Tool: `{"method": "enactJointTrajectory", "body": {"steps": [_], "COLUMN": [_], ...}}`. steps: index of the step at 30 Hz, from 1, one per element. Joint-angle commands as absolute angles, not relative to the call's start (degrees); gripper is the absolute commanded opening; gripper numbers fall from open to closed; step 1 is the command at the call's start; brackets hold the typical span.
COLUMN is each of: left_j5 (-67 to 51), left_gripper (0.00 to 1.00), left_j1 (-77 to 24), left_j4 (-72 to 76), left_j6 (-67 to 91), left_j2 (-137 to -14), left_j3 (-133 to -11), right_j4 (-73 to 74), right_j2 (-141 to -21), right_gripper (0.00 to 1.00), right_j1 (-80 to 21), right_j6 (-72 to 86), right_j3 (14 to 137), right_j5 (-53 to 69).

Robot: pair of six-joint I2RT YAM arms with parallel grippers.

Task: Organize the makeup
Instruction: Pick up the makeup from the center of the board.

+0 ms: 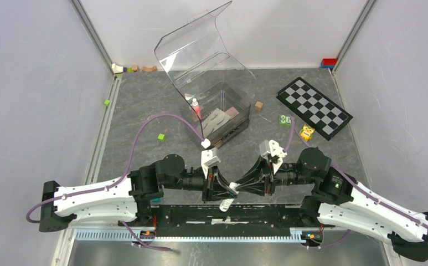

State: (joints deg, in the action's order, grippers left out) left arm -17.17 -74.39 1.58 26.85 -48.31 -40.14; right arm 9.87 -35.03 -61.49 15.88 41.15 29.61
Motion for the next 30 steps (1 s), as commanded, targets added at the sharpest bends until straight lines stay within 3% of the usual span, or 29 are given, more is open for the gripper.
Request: {"method": "enactJointTrajectory", "body": {"steps": [1,5,9,10,12,13,17,23,26,30], "left_j5": [-18.63,-18.37,-16.72,-16.19,-14.41,-13.44,-6.53,12.53,27.34,38.37], "left_gripper": [0.15,0.16,0.24,0.31,0.59,0.68,0.91,0.99,0.99,0.99], "left_j1": [-74.79,-74.77,-74.79,-74.79,-74.73,-74.79,-74.79,-74.78,-74.79,-74.77], "left_j4": [4.75,4.62,3.75,3.49,2.72,2.12,-5.32,-23.01,-35.66,-47.41], "left_j6": [23.82,23.77,23.82,23.82,24.04,24.08,23.44,23.29,26.33,30.81], "left_j2": [-47.32,-47.31,-46.72,-46.48,-45.87,-45.5,-42.87,-35.32,-32.83,-31.09], "left_j3": [-40.08,-39.96,-39.86,-39.77,-39.6,-39.61,-40.61,-45.61,-49.75,-53.37], "right_j4": [6.68,6.25,6.18,6.59,7.71,8.34,13.25,22.32,25.1,28.5], "right_j2": [-34.97,-35.34,-35.01,-34.83,-34.69,-34.72,-35.44,-40.02,-45.08,-54.7], "right_gripper": [0.22,0.0,0.0,0.0,0.0,0.0,0.0,0.0,0.0,0.0], "right_j1": [-61.71,-61.71,-61.71,-61.72,-61.75,-61.72,-61.66,-61.7,-61.72,-61.7], "right_j6": [17.21,17.83,18.01,17.86,17.64,17.47,15.84,12.32,10.28,6.73], "right_j3": [41.57,40.63,40.32,40.48,41.15,41.72,45.92,56.25,62.99,73.16], "right_j5": [32.38,32.5,30.59,29.26,25.53,23.96,14.58,-6.21,-14.8,-22.02]}}
